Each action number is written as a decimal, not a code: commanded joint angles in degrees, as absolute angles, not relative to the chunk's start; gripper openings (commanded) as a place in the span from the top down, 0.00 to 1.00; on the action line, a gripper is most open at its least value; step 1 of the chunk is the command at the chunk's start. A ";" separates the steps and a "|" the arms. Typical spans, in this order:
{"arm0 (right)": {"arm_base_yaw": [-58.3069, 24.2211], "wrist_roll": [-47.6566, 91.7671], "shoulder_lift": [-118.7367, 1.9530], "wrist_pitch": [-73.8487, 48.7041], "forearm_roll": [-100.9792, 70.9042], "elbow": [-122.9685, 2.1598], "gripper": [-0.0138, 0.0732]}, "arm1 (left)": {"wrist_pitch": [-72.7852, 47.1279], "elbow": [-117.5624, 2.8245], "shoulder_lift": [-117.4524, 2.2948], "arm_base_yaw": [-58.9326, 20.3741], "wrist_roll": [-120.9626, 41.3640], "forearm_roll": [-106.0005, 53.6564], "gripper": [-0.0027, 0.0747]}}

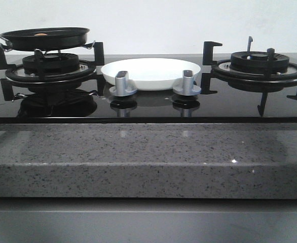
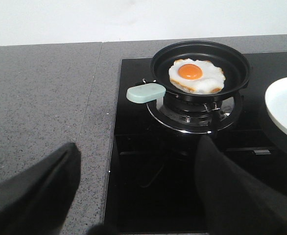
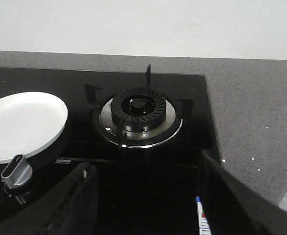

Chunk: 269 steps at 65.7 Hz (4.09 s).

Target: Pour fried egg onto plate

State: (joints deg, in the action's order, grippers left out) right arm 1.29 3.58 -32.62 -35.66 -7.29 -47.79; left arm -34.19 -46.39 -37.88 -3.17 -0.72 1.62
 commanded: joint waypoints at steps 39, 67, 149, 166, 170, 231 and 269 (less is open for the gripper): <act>1.18 4.56 -37.60 -35.56 -14.28 -51.66 0.27 | -29.63 -48.48 -38.16 -3.23 -0.59 1.93 0.46; -7.73 19.37 -59.04 -47.97 -29.23 -62.29 0.27 | -29.63 -48.48 -38.16 -3.23 -0.59 1.93 0.49; -15.09 3.08 -110.82 -68.96 -13.69 -113.39 0.49 | -29.63 -48.48 -38.16 -3.23 -0.59 1.93 0.49; -13.18 1.20 -117.88 -74.00 -14.38 -121.72 0.49 | -29.63 -48.48 -38.16 -3.23 -0.59 1.93 0.49; -12.53 0.98 -119.04 -74.69 -14.98 -123.24 0.49 | -29.63 -48.48 -38.16 -3.23 -0.59 1.93 0.49; -11.27 1.07 -123.52 -74.30 -24.39 -123.46 0.78 | -29.53 -48.48 -38.16 -3.23 -0.59 1.93 0.49; -11.47 -2.19 -120.18 -76.97 -25.05 -135.17 0.92 | -29.53 -48.48 -38.16 -3.23 -0.59 1.93 0.49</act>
State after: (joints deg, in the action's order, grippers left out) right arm -11.34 -1.50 -126.50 -71.23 -22.98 -132.82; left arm -34.19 -46.39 -37.88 -3.17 -0.77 1.75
